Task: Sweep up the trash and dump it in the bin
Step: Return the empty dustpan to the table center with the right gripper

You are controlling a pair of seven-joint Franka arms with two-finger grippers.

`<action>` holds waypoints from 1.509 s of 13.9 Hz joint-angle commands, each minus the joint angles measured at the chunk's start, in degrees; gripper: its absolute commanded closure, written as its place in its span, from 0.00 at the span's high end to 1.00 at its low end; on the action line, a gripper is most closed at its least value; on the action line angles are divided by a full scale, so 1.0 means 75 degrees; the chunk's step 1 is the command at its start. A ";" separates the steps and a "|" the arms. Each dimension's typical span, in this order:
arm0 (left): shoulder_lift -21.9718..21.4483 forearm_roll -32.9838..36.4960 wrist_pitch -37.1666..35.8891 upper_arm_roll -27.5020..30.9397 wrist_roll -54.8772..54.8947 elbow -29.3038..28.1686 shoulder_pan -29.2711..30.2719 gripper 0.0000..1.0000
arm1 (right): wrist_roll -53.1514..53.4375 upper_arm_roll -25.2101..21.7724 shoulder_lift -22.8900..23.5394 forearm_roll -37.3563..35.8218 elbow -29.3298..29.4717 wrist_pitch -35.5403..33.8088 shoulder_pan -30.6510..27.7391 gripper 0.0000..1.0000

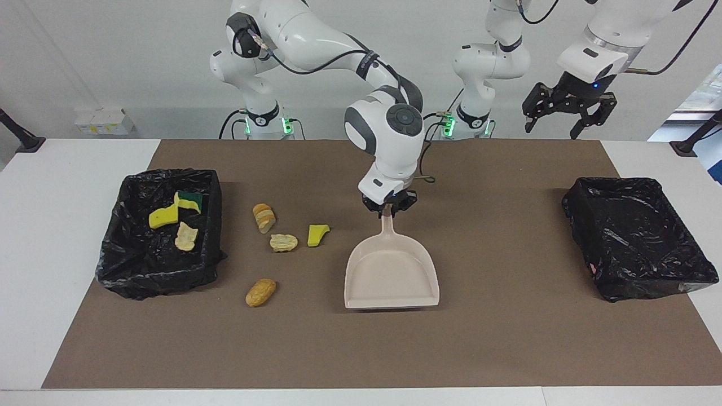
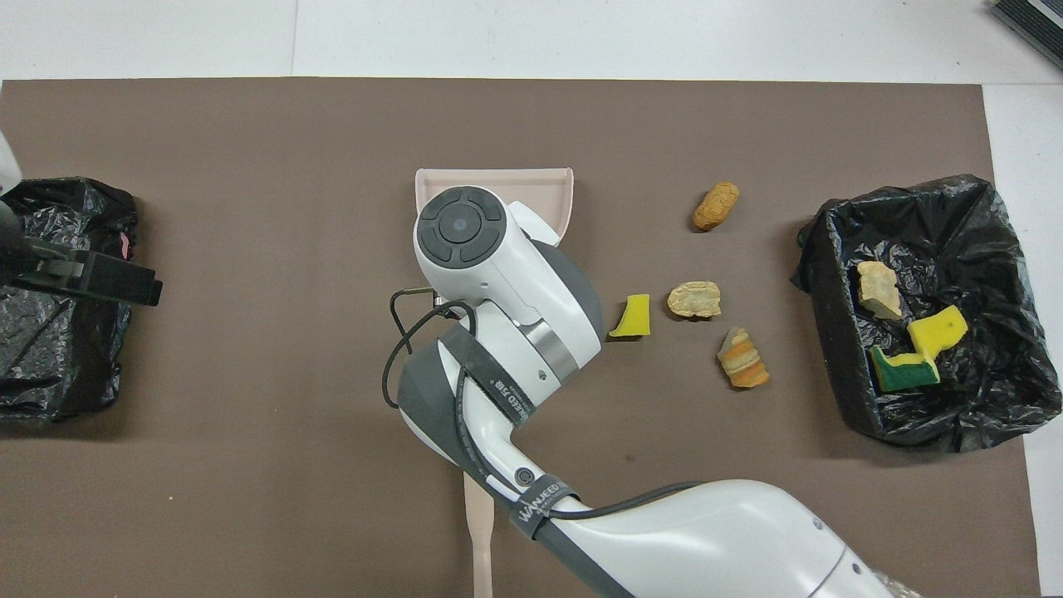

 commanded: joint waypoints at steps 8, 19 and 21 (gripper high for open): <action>-0.0107 -0.0049 -0.0037 -0.0057 0.0041 -0.0071 0.0104 1.00 | 0.0318 0.0005 -0.0099 0.0166 0.0137 0.0154 0.0089 1.00; -0.0107 -0.0049 -0.0061 -0.0045 0.0018 -0.0071 0.0139 1.00 | 0.1066 0.0708 -0.2220 0.0387 -0.3071 0.0328 0.0579 1.00; -0.0107 -0.0049 -0.0037 -0.0045 0.0018 -0.0071 0.0139 1.00 | 0.1545 0.0708 -0.2770 0.0388 -0.4111 0.1075 0.0873 1.00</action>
